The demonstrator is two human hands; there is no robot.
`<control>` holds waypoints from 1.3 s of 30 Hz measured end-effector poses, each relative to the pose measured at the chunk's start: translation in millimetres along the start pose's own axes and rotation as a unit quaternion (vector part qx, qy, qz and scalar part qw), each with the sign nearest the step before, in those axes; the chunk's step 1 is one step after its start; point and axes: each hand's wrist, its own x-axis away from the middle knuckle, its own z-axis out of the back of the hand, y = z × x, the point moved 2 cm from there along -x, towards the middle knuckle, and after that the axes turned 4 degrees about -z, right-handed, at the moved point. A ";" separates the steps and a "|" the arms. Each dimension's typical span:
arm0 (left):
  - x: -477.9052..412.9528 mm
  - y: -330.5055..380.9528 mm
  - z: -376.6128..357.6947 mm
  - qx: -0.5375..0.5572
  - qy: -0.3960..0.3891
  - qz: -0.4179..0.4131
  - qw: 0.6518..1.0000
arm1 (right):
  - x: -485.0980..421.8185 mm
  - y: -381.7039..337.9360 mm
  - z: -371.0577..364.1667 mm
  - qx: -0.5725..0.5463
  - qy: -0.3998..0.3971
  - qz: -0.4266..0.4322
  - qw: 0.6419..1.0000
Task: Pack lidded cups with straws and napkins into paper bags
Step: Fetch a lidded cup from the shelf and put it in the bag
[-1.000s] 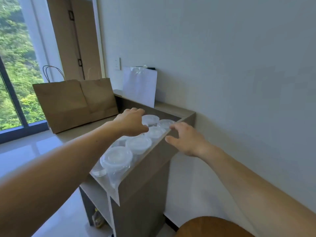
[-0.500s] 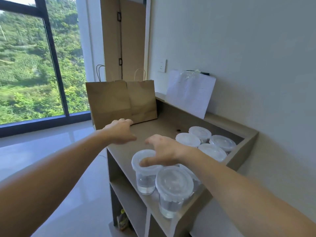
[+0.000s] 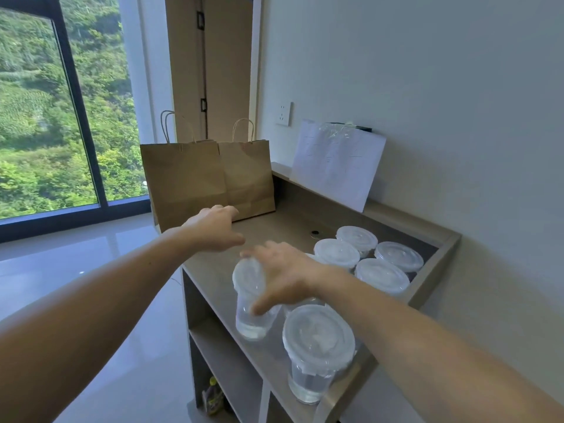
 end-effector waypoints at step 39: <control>233.6 491.3 -294.8 0.016 -0.365 -0.301 0.881 | 537.5 266.9 -99.5 -0.169 0.099 -0.461 0.866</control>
